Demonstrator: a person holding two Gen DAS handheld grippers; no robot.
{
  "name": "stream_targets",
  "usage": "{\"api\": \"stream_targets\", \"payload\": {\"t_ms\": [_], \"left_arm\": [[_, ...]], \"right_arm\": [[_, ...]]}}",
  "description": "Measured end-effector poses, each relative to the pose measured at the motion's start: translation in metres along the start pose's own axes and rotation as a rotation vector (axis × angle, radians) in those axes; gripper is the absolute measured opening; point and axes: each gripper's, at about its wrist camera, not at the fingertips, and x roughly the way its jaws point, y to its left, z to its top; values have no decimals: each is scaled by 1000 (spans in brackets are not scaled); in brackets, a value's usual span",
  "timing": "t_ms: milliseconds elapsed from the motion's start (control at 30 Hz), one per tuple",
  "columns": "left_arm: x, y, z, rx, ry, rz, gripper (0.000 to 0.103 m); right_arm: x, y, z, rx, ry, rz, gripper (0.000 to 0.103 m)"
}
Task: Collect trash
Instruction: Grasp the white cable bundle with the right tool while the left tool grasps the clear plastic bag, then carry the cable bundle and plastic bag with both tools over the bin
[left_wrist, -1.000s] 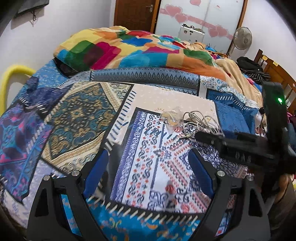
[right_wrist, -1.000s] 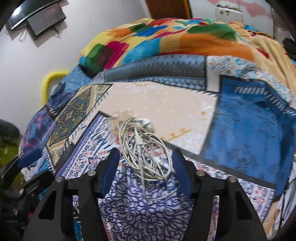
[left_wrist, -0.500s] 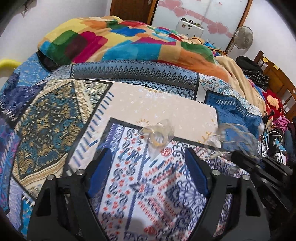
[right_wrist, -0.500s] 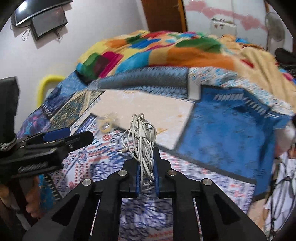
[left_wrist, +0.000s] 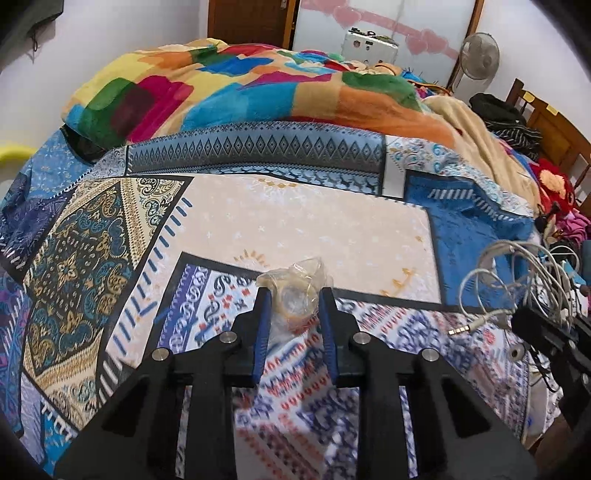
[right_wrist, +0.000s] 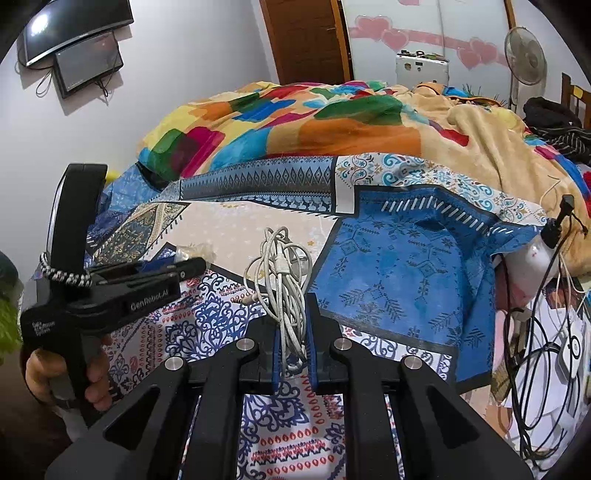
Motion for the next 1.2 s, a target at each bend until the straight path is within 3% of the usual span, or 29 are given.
{"api": "stream_targets", "payload": {"t_ms": [267, 667, 933, 1200], "left_arm": [[-73, -10, -4, 14, -60, -26, 24], [-234, -22, -27, 54, -224, -7, 24], [-330, -9, -66, 52, -308, -6, 24], [-406, 27, -118, -8, -365, 29, 24]], "right_arm": [[-42, 9, 8, -2, -33, 12, 10], [-151, 54, 17, -35, -124, 22, 10], [-220, 94, 7, -58, -189, 52, 10], [-267, 142, -18, -106, -196, 102, 10]]}}
